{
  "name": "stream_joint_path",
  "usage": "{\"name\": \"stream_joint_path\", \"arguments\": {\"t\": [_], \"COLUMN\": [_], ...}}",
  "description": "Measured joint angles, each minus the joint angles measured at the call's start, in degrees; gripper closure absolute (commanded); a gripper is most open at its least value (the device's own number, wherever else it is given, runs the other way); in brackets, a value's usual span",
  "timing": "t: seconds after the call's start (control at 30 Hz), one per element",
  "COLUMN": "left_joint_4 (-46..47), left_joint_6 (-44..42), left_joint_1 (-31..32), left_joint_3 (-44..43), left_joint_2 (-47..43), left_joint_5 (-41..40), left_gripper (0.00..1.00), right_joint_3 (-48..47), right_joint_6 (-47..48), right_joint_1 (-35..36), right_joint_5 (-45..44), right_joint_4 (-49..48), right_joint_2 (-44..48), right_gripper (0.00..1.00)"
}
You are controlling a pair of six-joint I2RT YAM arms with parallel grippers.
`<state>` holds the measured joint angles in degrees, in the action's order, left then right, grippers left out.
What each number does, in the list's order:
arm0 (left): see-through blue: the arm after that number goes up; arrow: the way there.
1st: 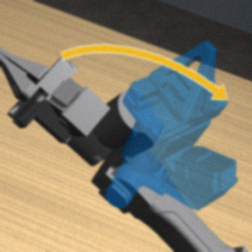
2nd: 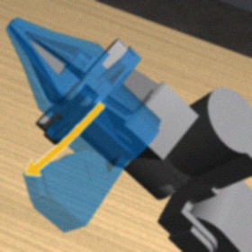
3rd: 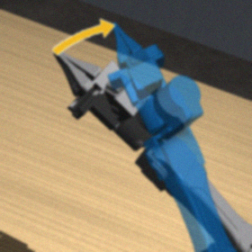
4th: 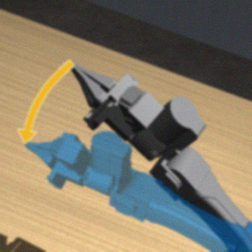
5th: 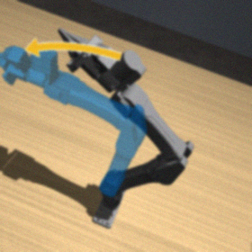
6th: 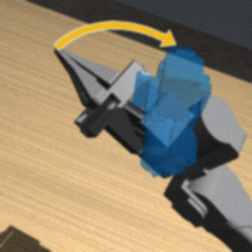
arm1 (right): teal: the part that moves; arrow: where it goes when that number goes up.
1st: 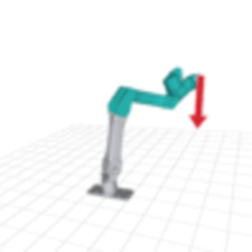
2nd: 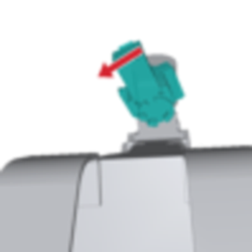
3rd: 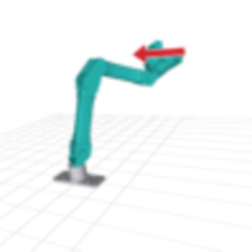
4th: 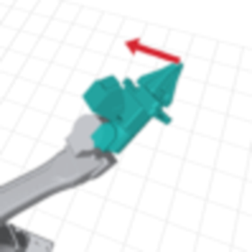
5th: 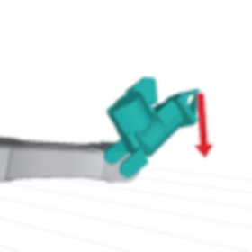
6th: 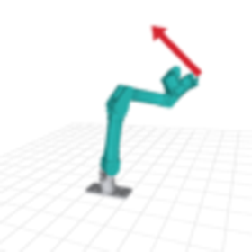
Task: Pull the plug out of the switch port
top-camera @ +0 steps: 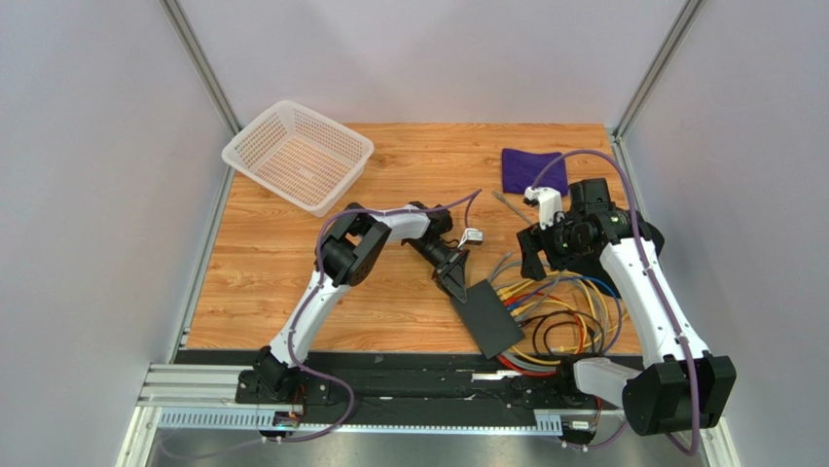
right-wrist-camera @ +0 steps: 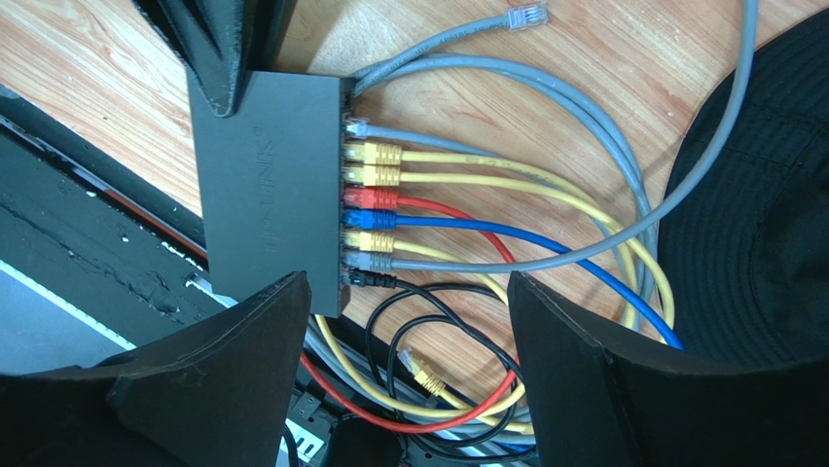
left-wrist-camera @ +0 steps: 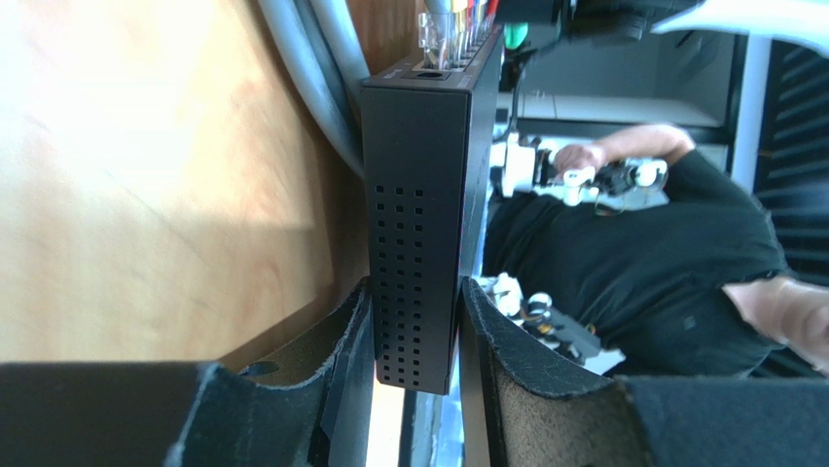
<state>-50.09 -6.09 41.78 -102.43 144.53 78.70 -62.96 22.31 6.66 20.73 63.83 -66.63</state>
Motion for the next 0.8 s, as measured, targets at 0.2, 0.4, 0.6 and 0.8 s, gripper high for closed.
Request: {"name": "stream_joint_path", "arguments": {"t": [0.2, 0.4, 0.6, 0.8], "left_joint_4": [-19.5, -29.4, -33.1, -34.0], "left_joint_6": [-17.4, -28.3, -30.4, -33.3], "left_joint_1": [-1.8, -7.6, -18.2, -23.9], "left_joint_3": [-8.0, -19.5, -23.2, -20.7], "left_joint_2": [4.0, 7.4, 7.3, 5.9], "left_joint_5": [-1.8, -5.0, -9.7, -13.6], "left_gripper": [0.74, 0.75, 0.73, 0.75], "right_joint_3": [0.0, -1.4, -3.8, -4.6], "right_joint_6": [-0.2, -0.2, -0.2, -0.5], "right_joint_1": [0.0, 0.0, 0.0, 0.0], "right_joint_5": [0.5, 0.7, 0.9, 1.0], "right_joint_4": [-0.6, -1.1, -2.3, -2.9], "right_joint_2": [-0.7, -4.0, -5.3, -5.7], "right_gripper": [0.22, 0.22, 0.22, 0.22]}}
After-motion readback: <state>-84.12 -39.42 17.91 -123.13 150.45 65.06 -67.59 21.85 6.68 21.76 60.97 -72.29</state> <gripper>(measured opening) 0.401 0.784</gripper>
